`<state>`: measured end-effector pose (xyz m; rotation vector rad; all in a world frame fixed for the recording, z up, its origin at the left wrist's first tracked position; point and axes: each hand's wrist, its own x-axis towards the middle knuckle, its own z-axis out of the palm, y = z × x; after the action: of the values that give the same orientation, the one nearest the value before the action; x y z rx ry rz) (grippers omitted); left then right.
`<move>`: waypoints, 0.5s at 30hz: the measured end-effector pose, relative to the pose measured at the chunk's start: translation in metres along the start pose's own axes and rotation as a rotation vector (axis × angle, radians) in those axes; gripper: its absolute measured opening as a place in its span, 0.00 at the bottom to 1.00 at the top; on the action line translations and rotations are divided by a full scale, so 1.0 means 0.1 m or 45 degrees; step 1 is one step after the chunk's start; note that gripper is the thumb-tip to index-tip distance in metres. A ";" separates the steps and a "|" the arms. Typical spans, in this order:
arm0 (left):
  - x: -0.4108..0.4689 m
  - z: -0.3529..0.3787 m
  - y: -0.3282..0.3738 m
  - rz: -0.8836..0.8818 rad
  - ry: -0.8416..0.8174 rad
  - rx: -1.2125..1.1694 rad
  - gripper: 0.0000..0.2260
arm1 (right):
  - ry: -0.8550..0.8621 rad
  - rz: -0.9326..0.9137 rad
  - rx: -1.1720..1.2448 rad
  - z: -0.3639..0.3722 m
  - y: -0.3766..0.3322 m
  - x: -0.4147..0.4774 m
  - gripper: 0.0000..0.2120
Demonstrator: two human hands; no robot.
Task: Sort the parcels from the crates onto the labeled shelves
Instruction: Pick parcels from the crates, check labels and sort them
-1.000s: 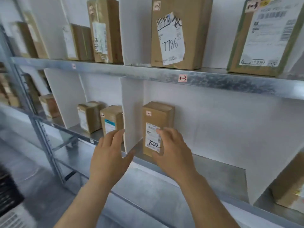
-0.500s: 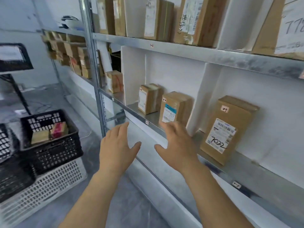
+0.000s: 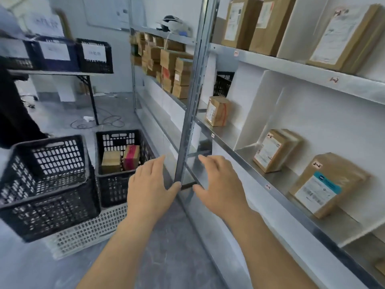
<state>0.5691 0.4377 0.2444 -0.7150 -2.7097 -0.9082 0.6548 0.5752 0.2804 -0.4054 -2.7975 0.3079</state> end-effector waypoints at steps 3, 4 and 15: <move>0.16 -0.12 -0.46 -0.068 0.037 0.040 0.34 | -0.018 -0.086 0.024 0.28 -0.35 0.37 0.32; 0.20 -0.17 -0.61 -0.094 0.055 0.055 0.34 | -0.037 -0.122 0.026 0.36 -0.46 0.48 0.32; 0.61 -0.23 -1.74 -0.447 0.025 0.130 0.34 | -0.221 -0.326 0.069 1.19 -1.09 1.44 0.32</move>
<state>0.4294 0.3261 0.1931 -0.2107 -2.8905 -0.8297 0.4589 0.4970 0.2337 -0.0054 -2.9578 0.3747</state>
